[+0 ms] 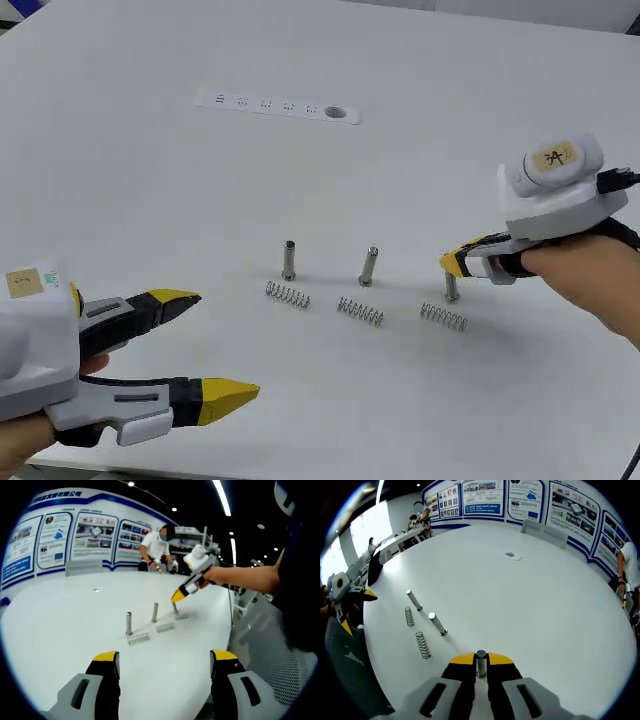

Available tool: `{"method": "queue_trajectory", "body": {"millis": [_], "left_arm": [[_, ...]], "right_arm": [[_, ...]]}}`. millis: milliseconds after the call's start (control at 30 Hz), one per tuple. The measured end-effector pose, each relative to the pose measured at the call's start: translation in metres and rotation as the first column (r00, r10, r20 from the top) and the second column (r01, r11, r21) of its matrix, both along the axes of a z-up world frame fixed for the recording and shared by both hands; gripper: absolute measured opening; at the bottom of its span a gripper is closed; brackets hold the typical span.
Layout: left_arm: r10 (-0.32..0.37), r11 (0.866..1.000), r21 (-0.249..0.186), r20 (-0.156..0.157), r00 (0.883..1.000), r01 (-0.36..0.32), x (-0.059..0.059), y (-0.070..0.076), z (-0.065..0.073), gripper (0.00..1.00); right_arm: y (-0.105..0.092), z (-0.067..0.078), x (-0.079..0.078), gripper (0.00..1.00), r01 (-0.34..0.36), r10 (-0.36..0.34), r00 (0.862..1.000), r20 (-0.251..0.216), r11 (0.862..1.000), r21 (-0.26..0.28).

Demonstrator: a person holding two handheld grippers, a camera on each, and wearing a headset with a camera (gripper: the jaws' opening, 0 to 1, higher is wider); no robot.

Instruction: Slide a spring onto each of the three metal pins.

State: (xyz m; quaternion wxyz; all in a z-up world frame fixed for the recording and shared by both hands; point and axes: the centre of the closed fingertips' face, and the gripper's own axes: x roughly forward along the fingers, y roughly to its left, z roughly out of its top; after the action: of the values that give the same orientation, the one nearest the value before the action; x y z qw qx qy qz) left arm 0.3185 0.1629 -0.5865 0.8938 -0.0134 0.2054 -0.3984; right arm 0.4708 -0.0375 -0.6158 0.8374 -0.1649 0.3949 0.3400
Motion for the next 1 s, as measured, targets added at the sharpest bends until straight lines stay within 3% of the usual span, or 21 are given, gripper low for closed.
{"method": "queue_trajectory", "body": {"millis": [600, 1000], "left_arm": [[-0.011, 1.000, 0.008, 0.005, 1.000, 0.011, -0.001, -0.003, 0.002, 0.75], [-0.023, 1.000, 0.010, 0.004, 1.000, 0.023, -0.002, -0.007, 0.002, 0.75]], "right_arm": [[0.000, 0.002, -0.014, 0.09, -0.031, 0.031, 0.998, 0.053, 0.999, 0.013], [-0.003, 0.001, -0.017, 0.11, -0.038, 0.037, 0.998, 0.057, 0.999, 0.007]]}}
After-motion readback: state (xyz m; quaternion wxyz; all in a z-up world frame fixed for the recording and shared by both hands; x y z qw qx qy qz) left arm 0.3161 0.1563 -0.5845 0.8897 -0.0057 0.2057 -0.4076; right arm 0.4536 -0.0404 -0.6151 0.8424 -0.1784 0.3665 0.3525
